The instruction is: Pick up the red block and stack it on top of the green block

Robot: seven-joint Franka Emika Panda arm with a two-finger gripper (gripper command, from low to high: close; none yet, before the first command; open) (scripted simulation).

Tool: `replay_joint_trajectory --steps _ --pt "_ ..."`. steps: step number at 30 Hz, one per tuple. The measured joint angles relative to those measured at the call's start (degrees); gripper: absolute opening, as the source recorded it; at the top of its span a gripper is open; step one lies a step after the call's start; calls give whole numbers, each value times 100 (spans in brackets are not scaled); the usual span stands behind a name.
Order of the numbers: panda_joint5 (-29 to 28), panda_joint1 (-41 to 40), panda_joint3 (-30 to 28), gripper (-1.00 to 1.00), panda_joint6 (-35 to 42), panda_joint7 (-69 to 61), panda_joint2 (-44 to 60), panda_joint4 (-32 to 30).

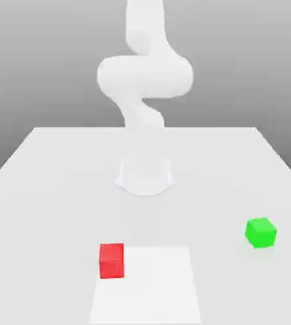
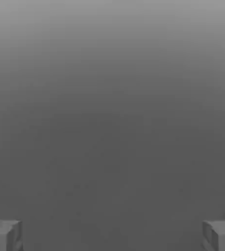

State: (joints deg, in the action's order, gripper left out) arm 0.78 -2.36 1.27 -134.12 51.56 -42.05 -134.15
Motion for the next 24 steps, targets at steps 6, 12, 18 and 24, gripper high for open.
replay_joint_trajectory --steps 6,12,18,24 --pt "144 -550 325 0 -572 1435 923 -580" --pt "214 -1054 647 0 -1130 2883 1819 -1144" --pt "185 -1496 910 0 -1690 4402 2723 -1708" --pt "52 -1849 1053 0 -2251 5995 3636 -2274"
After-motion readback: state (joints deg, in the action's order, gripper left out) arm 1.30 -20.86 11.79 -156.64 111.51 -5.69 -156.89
